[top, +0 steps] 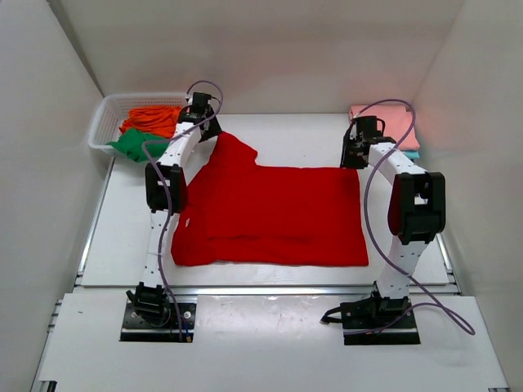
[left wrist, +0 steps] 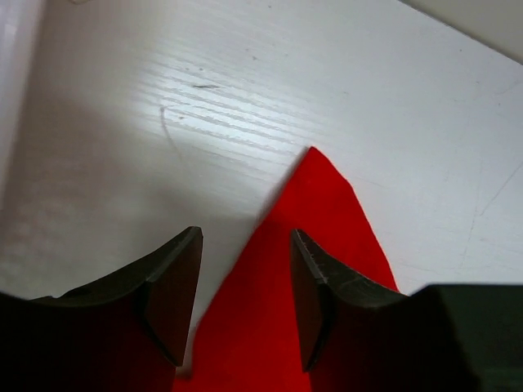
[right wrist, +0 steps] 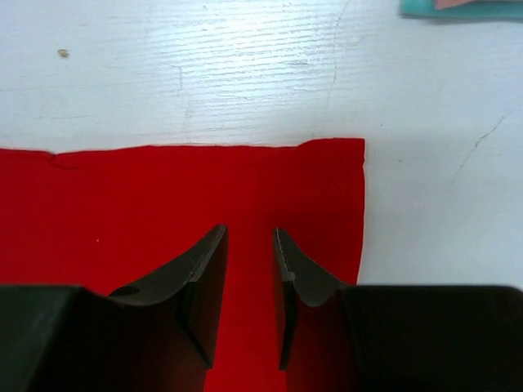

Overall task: Fold and stack the t-shirts
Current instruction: Grap the side of the flattened tshirt furthest away from the robot with both arms

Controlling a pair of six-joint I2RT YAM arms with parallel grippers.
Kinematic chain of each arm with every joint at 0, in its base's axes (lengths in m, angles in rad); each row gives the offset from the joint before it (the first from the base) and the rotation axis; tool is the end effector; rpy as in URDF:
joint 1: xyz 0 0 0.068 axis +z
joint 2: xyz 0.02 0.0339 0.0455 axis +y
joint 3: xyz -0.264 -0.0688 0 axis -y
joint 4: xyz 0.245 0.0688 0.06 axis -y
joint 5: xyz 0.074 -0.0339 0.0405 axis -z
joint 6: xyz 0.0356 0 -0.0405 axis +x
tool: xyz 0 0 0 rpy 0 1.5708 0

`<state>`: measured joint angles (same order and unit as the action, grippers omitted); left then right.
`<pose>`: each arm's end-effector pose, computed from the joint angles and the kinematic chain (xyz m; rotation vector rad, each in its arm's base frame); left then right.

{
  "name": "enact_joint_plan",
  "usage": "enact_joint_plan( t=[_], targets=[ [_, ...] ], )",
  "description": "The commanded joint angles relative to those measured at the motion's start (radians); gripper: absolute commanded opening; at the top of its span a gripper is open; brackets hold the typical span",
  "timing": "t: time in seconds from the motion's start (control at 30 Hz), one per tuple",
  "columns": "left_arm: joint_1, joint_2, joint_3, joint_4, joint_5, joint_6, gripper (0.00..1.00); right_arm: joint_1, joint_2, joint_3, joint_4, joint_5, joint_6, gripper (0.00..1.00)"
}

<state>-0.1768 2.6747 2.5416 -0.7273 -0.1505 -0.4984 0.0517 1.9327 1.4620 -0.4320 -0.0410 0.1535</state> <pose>0.5697 -0.0964 0.1765 -0.4545 2.3790 -0.1252 0.4263 0.0235 0.2168 0.1084 2.4752 0.1386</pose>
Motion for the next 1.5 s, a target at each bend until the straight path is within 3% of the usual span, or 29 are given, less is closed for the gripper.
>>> enact_joint_plan(
  t=[0.0, 0.23, 0.33, 0.4, 0.47, 0.53, 0.63, 0.8, 0.93, 0.97, 1.03, 1.07, 1.23, 1.33, 1.47],
  targets=[
    [-0.018, -0.019, -0.029, 0.078, 0.005, -0.015, 0.58, -0.010, 0.009, 0.040, 0.036, 0.015, 0.008, 0.26],
    [-0.029, 0.039, 0.014, 0.098, 0.037, -0.048, 0.60, -0.027, 0.018, 0.055, 0.029, 0.009, 0.011, 0.27],
    [-0.027, 0.046, 0.006, 0.115, 0.048, -0.054, 0.58, -0.042, 0.028, 0.052, 0.016, 0.013, 0.011, 0.32],
    [-0.041, 0.056, 0.008, 0.114, 0.057, -0.061, 0.50, -0.050, 0.029, 0.044, 0.015, 0.021, 0.037, 0.34],
    [-0.039, 0.066, 0.014, 0.109, 0.069, -0.063, 0.22, -0.050, 0.038, 0.038, 0.025, 0.030, 0.050, 0.39],
    [-0.039, 0.062, 0.023, 0.109, 0.092, -0.066, 0.10, -0.071, 0.060, 0.041, 0.027, 0.041, 0.086, 0.41],
    [-0.036, 0.057, 0.023, 0.115, 0.134, -0.081, 0.00, -0.082, 0.110, 0.061, 0.041, 0.076, 0.106, 0.46],
    [-0.039, 0.014, 0.005, 0.112, 0.181, -0.080, 0.00, -0.087, 0.219, 0.178, 0.004, 0.078, 0.178, 0.49],
    [-0.043, -0.006, -0.003, 0.109, 0.209, -0.066, 0.00, -0.088, 0.300, 0.268, -0.056, 0.049, 0.192, 0.40],
    [-0.040, -0.004, -0.007, 0.111, 0.207, -0.060, 0.00, -0.089, 0.308, 0.280, -0.065, 0.049, 0.189, 0.34],
    [-0.033, -0.022, 0.000, 0.108, 0.232, -0.068, 0.00, -0.088, 0.316, 0.294, -0.079, 0.018, 0.185, 0.06],
    [-0.029, -0.016, 0.006, 0.103, 0.232, -0.066, 0.00, -0.082, 0.315, 0.285, -0.080, 0.018, 0.199, 0.00],
    [0.005, -0.055, -0.009, 0.115, 0.230, -0.066, 0.00, -0.101, 0.273, 0.259, -0.053, 0.007, 0.190, 0.00],
    [0.014, -0.084, -0.033, 0.124, 0.241, -0.065, 0.00, -0.111, 0.255, 0.239, -0.030, 0.006, 0.184, 0.21],
    [0.004, -0.092, -0.055, 0.112, 0.252, -0.048, 0.00, -0.101, 0.239, 0.218, -0.019, 0.036, 0.164, 0.35]
  ],
)
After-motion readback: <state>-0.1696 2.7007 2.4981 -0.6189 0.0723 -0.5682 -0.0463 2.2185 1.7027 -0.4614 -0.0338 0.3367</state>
